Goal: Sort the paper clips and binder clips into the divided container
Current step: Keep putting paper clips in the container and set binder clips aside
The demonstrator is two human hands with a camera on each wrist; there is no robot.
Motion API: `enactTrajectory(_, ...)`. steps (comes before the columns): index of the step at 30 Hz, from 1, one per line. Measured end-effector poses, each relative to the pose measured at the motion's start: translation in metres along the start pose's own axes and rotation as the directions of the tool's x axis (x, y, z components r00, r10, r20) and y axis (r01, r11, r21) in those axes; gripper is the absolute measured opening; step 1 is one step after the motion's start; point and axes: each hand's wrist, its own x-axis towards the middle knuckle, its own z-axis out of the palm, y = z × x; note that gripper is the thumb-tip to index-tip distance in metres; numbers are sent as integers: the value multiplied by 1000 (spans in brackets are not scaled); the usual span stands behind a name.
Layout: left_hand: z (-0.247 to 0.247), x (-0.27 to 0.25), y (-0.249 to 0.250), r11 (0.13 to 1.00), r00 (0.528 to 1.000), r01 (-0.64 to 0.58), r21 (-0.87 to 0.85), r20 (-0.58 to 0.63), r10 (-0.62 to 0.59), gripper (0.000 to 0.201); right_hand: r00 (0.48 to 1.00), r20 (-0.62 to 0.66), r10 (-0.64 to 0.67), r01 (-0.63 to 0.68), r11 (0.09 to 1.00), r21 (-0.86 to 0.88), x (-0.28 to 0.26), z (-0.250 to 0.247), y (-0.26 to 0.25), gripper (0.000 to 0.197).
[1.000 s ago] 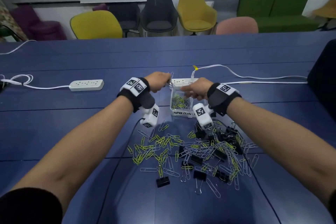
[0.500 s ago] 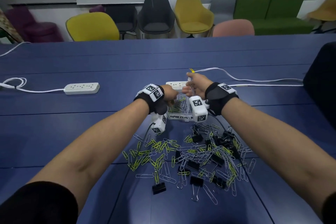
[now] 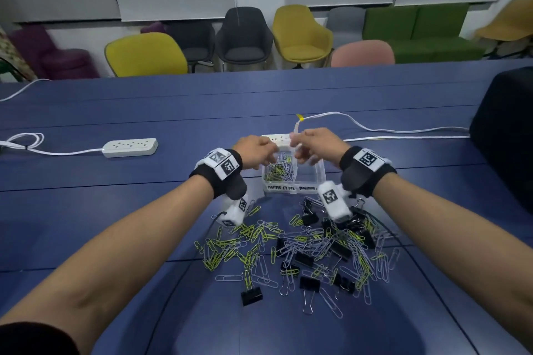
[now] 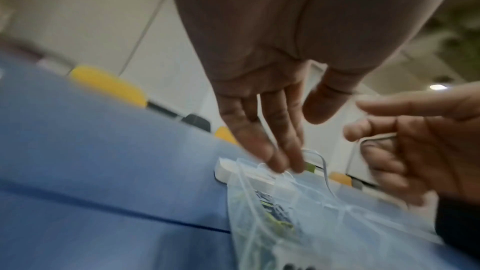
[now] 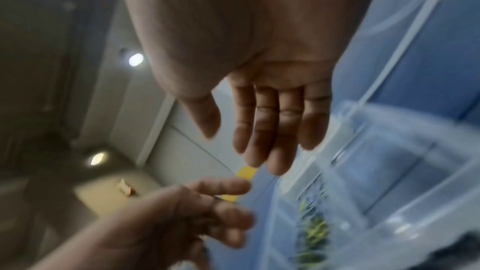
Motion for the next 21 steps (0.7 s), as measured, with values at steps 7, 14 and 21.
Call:
enactTrajectory(7,49,-38,0,810,927,-374,451,214,309,19,986,114,125,-3,687,-727,-54,-22,36,10)
enactTrajectory(14,89,-39,7,588,926,-378,716,282,251,62,985,109,131,-8,673,-740,-69,-11,53,27)
enactTrajectory(21,94,-48,3,649,942,-332,685,198,273,43,989,143,33,98,577,-811,-67,9,56,41)
